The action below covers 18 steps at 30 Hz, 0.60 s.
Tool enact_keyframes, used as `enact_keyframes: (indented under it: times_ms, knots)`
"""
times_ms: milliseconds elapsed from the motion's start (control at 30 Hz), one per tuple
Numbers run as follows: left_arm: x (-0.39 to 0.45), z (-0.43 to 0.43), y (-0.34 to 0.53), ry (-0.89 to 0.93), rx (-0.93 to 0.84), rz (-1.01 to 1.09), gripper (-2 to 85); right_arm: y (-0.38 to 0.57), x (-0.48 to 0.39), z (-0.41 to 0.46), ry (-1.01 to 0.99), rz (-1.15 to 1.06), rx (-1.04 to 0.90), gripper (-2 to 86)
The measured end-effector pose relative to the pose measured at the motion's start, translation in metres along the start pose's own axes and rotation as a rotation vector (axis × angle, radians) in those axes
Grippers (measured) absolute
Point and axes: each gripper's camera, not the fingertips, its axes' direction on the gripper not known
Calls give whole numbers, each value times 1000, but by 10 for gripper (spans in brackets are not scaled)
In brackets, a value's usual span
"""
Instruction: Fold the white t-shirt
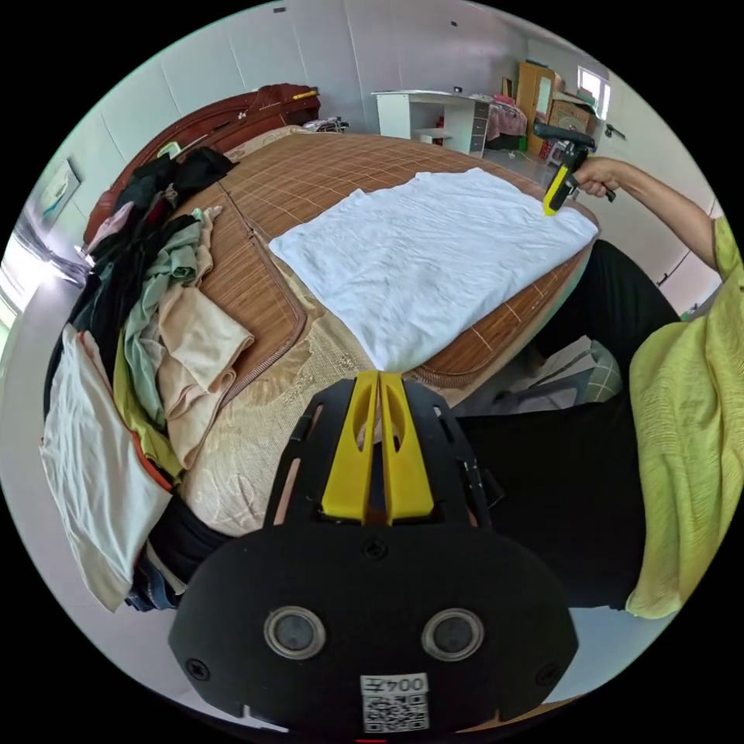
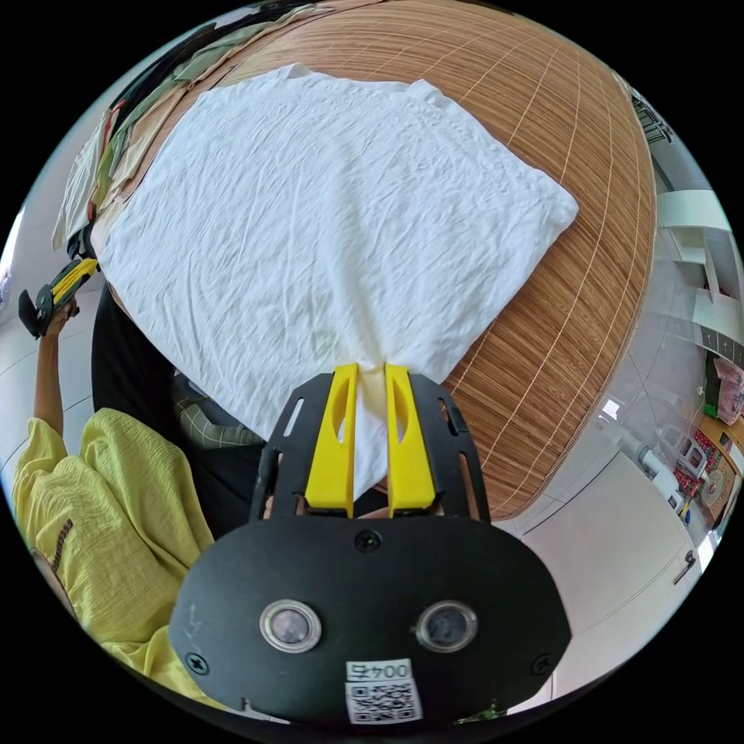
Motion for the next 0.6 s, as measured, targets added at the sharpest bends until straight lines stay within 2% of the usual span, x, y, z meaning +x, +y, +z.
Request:
enact_keyframes:
  times_ms: [133,267,367,500,600]
  knots:
    - [28,21,-2,-69,-46,56,6,-1,-2,2,-5,-1,-2,69]
    - [39,29,-6,-63,-59,39,7,-2,-5,6,-1,-3,-3,69]
    - [53,38,-6,-102,-50,142,9,-2,-7,9,0,-3,-2,69]
    - [49,45,-20,-37,-115,15,17,-2,-9,13,-1,-1,4,69]
    - [53,43,-24,-48,-101,40,34,-1,-10,18,-1,3,12,69]
